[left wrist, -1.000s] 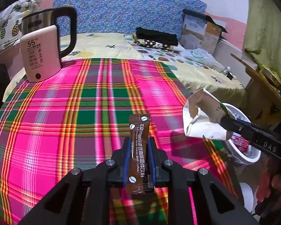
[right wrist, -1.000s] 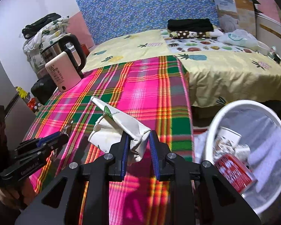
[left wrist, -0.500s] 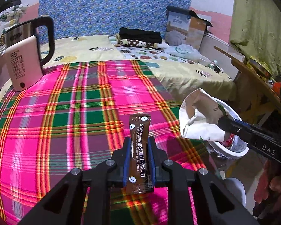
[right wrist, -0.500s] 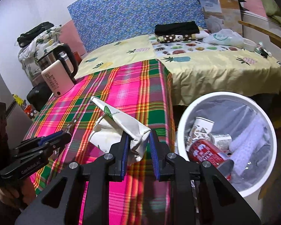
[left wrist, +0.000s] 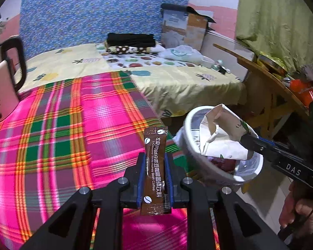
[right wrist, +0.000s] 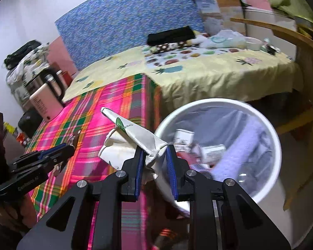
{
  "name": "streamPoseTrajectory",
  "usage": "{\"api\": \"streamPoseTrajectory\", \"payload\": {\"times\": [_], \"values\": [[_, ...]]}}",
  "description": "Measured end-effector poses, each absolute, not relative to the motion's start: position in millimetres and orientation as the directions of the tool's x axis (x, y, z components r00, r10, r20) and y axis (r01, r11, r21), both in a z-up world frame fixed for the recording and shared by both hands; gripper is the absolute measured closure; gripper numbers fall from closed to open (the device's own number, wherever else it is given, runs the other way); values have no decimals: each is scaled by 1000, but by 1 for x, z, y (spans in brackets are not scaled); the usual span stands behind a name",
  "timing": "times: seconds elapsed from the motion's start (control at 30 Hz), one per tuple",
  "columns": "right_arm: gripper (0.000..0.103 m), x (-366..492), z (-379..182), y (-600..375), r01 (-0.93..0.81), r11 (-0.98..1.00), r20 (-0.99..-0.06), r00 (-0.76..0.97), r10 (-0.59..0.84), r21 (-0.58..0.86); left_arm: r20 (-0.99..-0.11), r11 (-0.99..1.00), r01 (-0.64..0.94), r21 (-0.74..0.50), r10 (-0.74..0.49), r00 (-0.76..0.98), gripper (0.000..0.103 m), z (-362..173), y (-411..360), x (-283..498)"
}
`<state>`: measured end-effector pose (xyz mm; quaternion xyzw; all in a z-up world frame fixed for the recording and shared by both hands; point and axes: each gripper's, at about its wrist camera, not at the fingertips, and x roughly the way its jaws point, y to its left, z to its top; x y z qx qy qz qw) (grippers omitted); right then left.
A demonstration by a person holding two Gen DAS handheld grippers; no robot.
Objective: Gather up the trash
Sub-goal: 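Carry the packet and napkin over the bin and open both tools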
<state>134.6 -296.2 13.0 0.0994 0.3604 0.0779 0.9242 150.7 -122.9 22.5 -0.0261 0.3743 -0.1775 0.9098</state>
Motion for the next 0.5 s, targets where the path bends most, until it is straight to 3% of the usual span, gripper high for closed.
{"api": "streamPoseTrajectory", "payload": {"times": [0.5], "values": [[80,133,2,-350,106,964,-667,740,87,243,-684,881,434,-189,-435,586,84,18,-195,175]]}}
